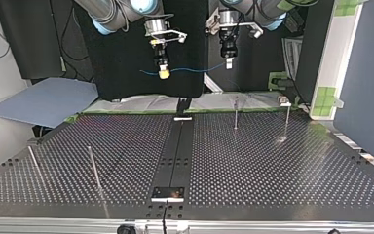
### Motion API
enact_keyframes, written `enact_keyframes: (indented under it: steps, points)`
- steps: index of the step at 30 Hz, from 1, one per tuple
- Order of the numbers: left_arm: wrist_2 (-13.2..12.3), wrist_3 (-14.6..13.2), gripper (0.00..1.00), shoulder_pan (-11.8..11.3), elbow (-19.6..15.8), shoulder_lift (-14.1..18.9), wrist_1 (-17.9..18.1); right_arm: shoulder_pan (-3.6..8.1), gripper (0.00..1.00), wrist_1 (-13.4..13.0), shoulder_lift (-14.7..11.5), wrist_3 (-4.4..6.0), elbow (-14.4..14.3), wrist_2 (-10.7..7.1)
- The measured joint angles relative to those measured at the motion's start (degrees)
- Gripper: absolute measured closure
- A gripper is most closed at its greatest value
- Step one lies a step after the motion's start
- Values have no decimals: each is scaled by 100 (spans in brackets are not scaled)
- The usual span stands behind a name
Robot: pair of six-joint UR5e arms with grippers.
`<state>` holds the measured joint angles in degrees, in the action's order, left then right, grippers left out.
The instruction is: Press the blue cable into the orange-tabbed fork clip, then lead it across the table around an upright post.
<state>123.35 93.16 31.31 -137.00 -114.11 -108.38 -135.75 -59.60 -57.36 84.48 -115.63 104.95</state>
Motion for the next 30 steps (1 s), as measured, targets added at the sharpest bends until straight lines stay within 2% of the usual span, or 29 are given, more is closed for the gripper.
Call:
enact_keyframes:
  steps: [5, 14, 30]
  points:
    - [-15, -5, 100, -9, -14, -17, -5, -3, 100, 0, 0, 0, 0, 0]
    - [-120, -17, 100, -68, -68, -285, -34, 0, 100, 0, 0, 0, 0, 0]
    - [-123, -17, 100, -70, -70, -308, -35, -2, 100, 3, 2, -2, 3, 3]
